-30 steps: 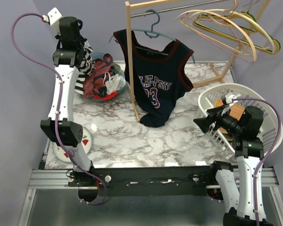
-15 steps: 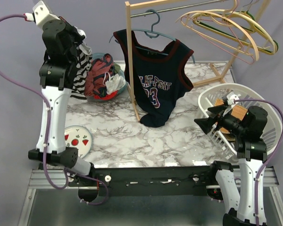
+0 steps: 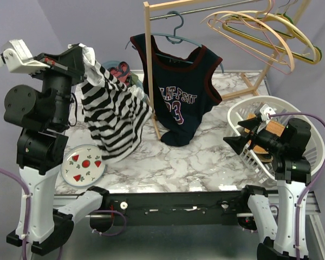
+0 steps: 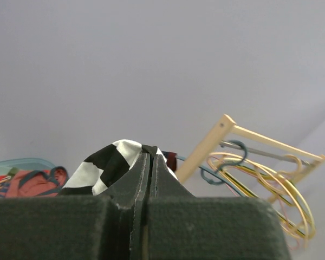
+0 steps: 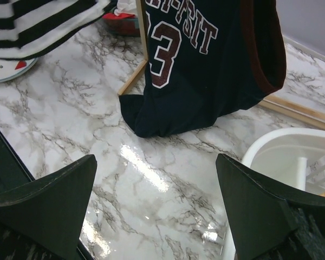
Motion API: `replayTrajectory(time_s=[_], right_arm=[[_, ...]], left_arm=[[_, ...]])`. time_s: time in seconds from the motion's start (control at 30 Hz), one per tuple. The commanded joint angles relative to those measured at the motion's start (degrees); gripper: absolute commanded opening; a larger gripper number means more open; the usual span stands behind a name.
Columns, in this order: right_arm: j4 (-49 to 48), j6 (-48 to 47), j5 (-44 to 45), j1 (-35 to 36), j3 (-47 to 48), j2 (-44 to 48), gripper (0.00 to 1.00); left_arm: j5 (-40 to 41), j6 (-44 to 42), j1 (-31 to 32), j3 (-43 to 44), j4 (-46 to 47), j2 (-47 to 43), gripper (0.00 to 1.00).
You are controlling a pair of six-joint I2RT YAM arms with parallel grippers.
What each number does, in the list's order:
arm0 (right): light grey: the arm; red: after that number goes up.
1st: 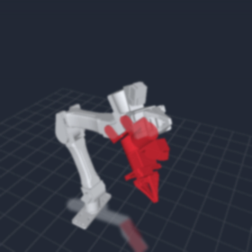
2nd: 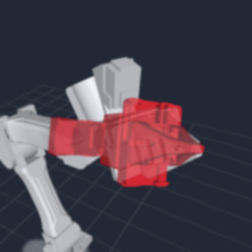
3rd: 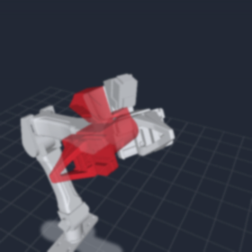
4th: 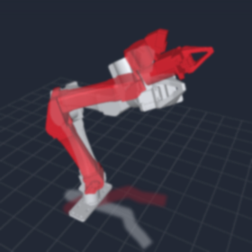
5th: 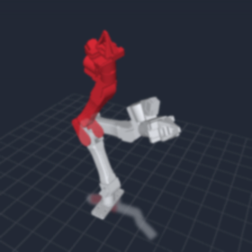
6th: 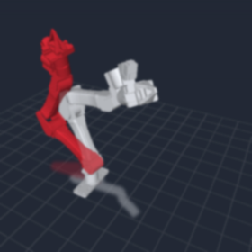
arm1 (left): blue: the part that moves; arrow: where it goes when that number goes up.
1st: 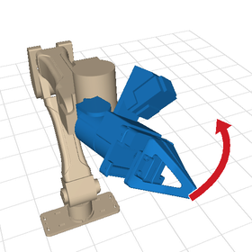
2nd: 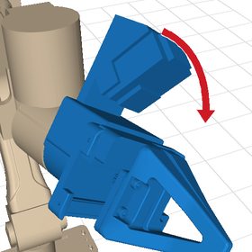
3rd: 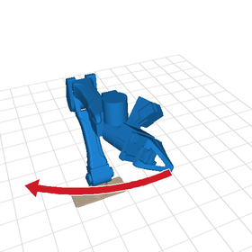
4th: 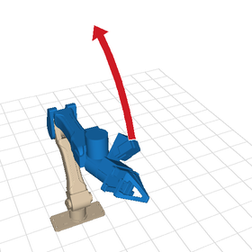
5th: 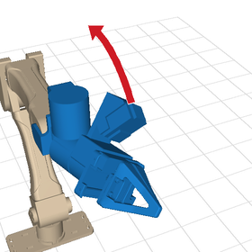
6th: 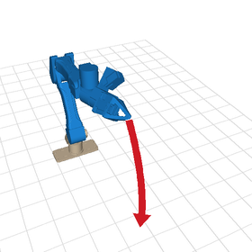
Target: Place the tank top on the hanger
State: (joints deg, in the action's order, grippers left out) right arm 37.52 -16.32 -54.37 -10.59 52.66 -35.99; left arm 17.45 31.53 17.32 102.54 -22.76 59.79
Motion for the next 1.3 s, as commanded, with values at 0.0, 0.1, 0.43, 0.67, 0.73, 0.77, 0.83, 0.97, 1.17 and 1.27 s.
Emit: replayTrajectory(time_s=[0.0,0.1,0.43,0.67,0.73,0.77,0.83,0.97,1.17,1.27], right_arm=[[3.3,-2.8,-1.6,-0.3,2.9,-0.7,1.0],[3.9,-2.8,-1.7,-0.3,3.1,-0.8,1.0],[4.8,-3.2,-0.7,-0.3,2.7,-0.3,1.0],[4.5,-3.1,-1.0,-0.2,2.7,-0.5,1.0],[4.5,-2.9,-1.4,-0.3,2.9,-0.6,1.0],[4.5,-2.8,-1.4,-0.2,3.0,-0.6,1.0],[4.5,-2.9,-1.4,-0.3,3.0,-0.5,1.0],[5.2,-3.1,-1.6,-0.2,3.1,-0.4,1.0],[5.5,-3.7,-1.4,-0.2,2.1,-0.7,1.0],[4.8,-3.6,-1.6,-0.3,1.2,-1.0,1.0]], left_arm=[[-10.4,1.9,0.6,-4.5,4.8,-3.9,0.0],[-14.8,3.1,0.6,-6.8,6.0,-5.8,0.0],[-19.7,2.6,0.8,-10.8,7.7,-8.9,0.0],[-2.6,-7.4,1.1,-5.4,8.2,-0.4,0.0],[4.6,-9.7,1.0,-2.1,9.4,4.0,0.0],[7.2,-11.8,1.0,2.6,9.8,9.3,0.0],[11.2,-12.1,-1.0,8.3,9.5,15.1,0.0],[14.2,-8.2,-6.3,26.9,7.7,30.9,0.0],[11.1,-0.1,-11.1,34.2,13.5,41.4,0.0],[6.9,4.3,-12.6,30.5,15.4,44.7,0.0]])
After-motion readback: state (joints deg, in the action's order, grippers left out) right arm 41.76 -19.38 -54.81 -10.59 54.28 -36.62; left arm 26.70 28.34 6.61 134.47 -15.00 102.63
